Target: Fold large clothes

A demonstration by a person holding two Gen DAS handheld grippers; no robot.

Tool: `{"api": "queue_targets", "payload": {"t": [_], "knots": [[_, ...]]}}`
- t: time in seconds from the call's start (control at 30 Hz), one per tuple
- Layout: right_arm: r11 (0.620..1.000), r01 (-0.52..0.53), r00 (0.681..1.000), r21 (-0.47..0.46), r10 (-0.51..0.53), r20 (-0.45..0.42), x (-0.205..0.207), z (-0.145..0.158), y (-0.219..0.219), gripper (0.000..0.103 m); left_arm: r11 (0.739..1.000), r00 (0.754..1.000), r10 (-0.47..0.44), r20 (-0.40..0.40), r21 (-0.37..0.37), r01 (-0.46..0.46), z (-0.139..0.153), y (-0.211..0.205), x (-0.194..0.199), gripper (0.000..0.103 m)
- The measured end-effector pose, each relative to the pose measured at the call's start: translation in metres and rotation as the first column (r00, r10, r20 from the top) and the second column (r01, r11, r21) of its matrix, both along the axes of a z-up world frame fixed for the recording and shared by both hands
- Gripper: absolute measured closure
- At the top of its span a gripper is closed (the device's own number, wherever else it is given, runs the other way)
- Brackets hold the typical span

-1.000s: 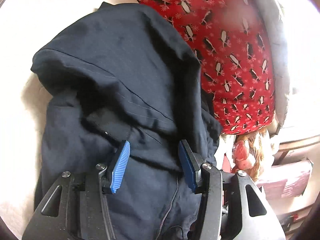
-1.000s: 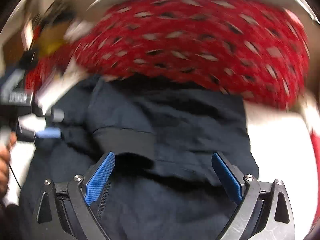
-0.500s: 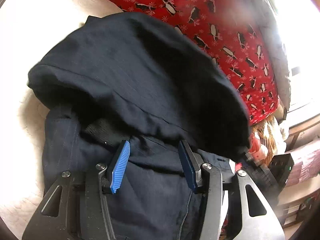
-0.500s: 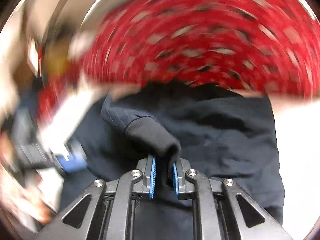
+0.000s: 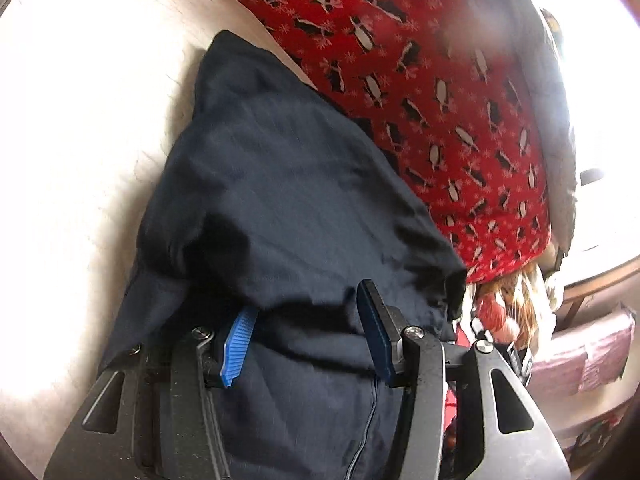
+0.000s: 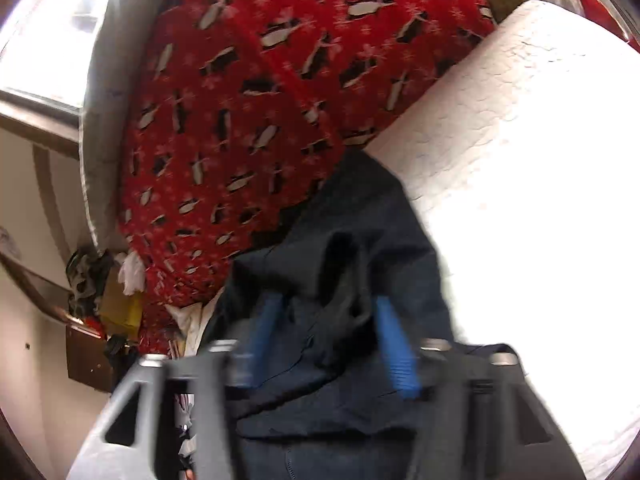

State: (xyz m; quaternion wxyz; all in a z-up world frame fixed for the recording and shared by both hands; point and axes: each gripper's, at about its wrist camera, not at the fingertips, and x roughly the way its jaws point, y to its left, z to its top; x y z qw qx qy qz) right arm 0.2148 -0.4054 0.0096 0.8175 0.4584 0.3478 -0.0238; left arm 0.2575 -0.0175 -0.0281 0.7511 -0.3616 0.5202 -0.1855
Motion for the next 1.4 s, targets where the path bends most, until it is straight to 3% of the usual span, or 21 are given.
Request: {"api": "queue_targets", "payload": {"t": [0.1,0.13,0.17,0.2,0.23,0.3,0.37,0.43,0.53,0.57,0.63,0.7,0.8,0.83,0.9,0.93,1.03,1.07,1.13,1.23,1.4], "knots": [[0.996,-0.015,0.999,-0.093,0.011,-0.048,0.015,-0.002,0.007,0.039,0.999,0.999,0.035,0.011,0.014,-0.035,-0.001,0.002,0.007,0.061],[0.994,-0.026,0.998,-0.111,0.020,-0.051,0.018,0.000,0.010,0.042,0.999,0.999,0.041,0.012,0.032,-0.041,-0.001,0.003,0.009,0.081],[0.992,-0.046,0.998,-0.118,0.041,-0.043,0.023,0.003,0.012,0.063,0.998,0.999,0.039,0.013,0.044,-0.040,-0.001,0.004,0.010,0.099],[0.989,-0.063,0.997,-0.133,0.057,-0.052,0.029,0.007,0.015,0.093,0.998,0.999,0.043,-0.006,0.054,-0.042,-0.002,0.006,0.011,0.100],[0.989,-0.067,0.997,-0.129,0.064,-0.032,0.029,0.016,0.017,0.094,0.998,0.998,0.054,-0.022,0.040,-0.053,-0.003,0.009,0.010,0.100],[0.995,-0.055,0.994,-0.089,0.062,0.085,0.022,0.037,0.015,0.094,0.997,0.996,0.081,-0.043,0.015,-0.081,-0.001,0.019,0.008,0.100],[0.997,-0.033,0.991,-0.073,0.042,0.126,0.013,0.046,0.012,0.094,0.995,0.993,0.099,-0.069,0.014,-0.098,-0.001,0.026,0.005,0.100],[0.998,-0.019,0.998,-0.055,0.023,0.065,0.010,0.032,0.005,0.094,0.994,0.991,0.098,-0.095,0.050,-0.093,-0.003,0.025,0.003,0.100],[0.996,-0.051,0.980,-0.072,0.036,-0.194,0.013,-0.013,0.005,0.094,0.994,0.989,0.077,-0.123,0.087,-0.067,-0.007,0.018,-0.001,0.100],[0.997,-0.048,0.978,-0.060,0.035,-0.205,0.009,-0.019,0.005,0.093,0.992,0.991,0.071,-0.117,0.108,-0.059,-0.005,0.015,-0.003,0.100],[0.996,0.000,0.987,-0.090,-0.015,-0.158,-0.002,-0.006,0.006,0.090,0.987,0.994,0.072,-0.079,0.150,-0.060,0.008,0.007,-0.014,0.099],[0.976,0.068,0.992,-0.206,-0.089,-0.094,-0.010,0.021,0.011,0.085,0.987,1.000,0.028,-0.003,0.159,-0.027,0.030,-0.014,-0.030,0.099],[0.963,0.040,0.999,-0.265,-0.034,0.030,-0.006,0.050,0.024,0.076,0.978,0.989,-0.066,0.130,0.205,0.039,0.061,-0.041,-0.043,0.097],[0.961,0.013,0.999,-0.276,-0.001,0.042,-0.002,0.053,0.029,0.073,0.968,0.977,-0.072,0.199,0.250,0.020,0.070,-0.045,-0.044,0.093],[0.945,-0.047,0.997,-0.323,0.063,0.038,0.011,0.055,0.042,0.070,0.948,0.971,-0.043,0.237,0.315,-0.035,0.068,-0.042,-0.037,0.081],[0.933,-0.082,0.996,-0.351,0.092,0.012,0.019,0.048,0.048,0.070,0.944,0.975,-0.034,0.218,0.327,-0.040,0.059,-0.038,-0.031,0.072],[0.913,-0.151,0.981,-0.378,0.093,-0.168,0.046,0.008,0.054,0.073,0.955,0.998,-0.047,0.036,0.296,0.034,0.013,-0.033,-0.004,0.073],[0.914,-0.186,0.968,-0.361,0.107,-0.227,0.054,-0.008,0.054,0.073,0.960,0.999,-0.046,0.018,0.276,0.039,0.003,-0.031,-0.001,0.073],[0.904,-0.150,0.979,-0.402,0.078,-0.188,0.055,-0.001,0.058,0.075,0.949,0.997,-0.065,0.048,0.312,0.046,0.012,-0.036,-0.002,0.073],[0.892,-0.173,0.971,-0.418,0.083,-0.224,0.045,0.017,0.070,0.073,0.934,0.994,-0.094,0.051,0.350,0.070,0.014,-0.041,-0.005,0.070],[0.869,-0.286,0.940,-0.403,0.174,-0.293,-0.002,0.031,0.095,0.049,0.921,0.987,-0.160,-0.012,0.358,0.154,0.025,-0.050,-0.032,0.070]]}}
